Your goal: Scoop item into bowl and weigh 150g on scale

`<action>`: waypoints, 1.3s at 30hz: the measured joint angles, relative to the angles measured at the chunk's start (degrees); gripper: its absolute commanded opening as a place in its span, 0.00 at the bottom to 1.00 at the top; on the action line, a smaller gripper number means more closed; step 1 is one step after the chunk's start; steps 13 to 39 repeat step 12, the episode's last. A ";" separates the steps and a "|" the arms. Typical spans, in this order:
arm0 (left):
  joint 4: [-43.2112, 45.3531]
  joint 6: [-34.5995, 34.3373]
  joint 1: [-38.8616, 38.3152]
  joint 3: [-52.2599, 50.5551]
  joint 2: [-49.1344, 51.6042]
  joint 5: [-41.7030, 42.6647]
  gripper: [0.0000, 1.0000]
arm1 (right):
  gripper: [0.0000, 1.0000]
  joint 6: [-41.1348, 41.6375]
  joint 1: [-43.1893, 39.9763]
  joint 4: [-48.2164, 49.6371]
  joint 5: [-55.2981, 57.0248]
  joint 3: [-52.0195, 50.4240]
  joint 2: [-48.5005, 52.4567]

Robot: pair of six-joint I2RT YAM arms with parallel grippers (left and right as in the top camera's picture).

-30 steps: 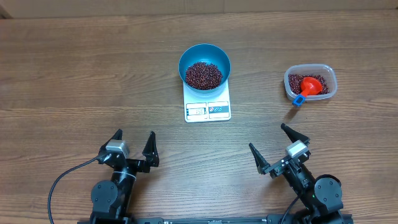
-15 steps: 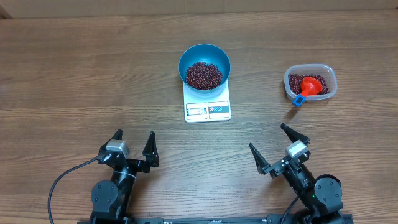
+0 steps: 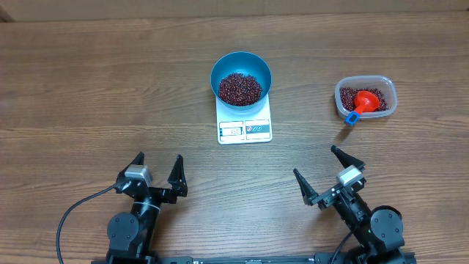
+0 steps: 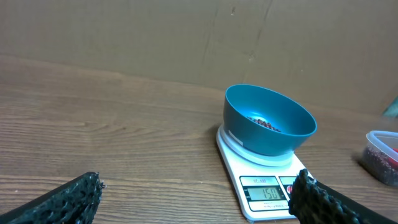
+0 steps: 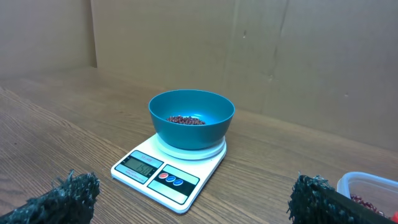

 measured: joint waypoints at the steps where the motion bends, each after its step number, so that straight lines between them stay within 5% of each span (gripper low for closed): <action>1: 0.00 -0.02 0.00 0.00 0.00 0.00 0.99 | 1.00 0.02 0.00 0.02 0.00 0.00 0.00; 39: 0.00 0.00 0.00 0.00 0.00 0.00 1.00 | 1.00 0.02 0.00 0.02 0.00 0.00 0.00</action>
